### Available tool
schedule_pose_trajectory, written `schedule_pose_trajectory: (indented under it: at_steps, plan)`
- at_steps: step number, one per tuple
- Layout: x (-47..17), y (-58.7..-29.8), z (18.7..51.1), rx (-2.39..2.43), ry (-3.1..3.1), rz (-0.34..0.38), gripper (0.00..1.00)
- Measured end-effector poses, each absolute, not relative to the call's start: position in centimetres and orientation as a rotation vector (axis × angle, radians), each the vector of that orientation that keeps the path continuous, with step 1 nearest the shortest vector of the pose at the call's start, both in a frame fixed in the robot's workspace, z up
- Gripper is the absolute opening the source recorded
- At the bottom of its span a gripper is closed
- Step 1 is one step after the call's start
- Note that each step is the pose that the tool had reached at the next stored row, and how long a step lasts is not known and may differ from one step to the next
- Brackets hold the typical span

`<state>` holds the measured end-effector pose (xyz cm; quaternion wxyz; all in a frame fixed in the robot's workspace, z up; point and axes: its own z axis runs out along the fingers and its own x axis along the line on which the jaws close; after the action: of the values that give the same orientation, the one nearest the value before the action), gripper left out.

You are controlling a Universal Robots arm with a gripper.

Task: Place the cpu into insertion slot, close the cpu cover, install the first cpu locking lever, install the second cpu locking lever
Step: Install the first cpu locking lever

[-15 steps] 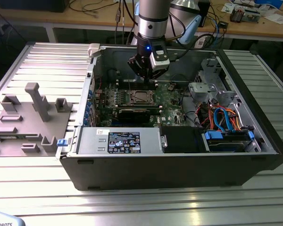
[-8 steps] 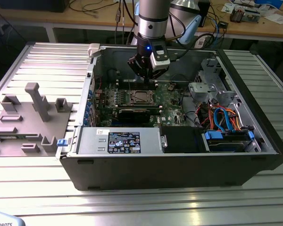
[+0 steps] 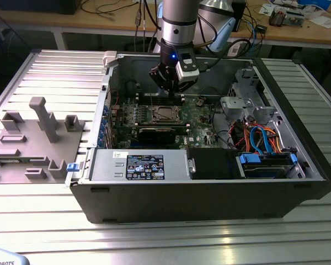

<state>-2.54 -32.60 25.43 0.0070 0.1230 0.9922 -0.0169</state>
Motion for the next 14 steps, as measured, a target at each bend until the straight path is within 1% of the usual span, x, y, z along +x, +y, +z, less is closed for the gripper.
schedule_pose_trajectory:
  at_steps: [14]
  plan:
    - [-2.54, -32.6, 25.43, 0.355, 3.107, -0.053, 0.11]
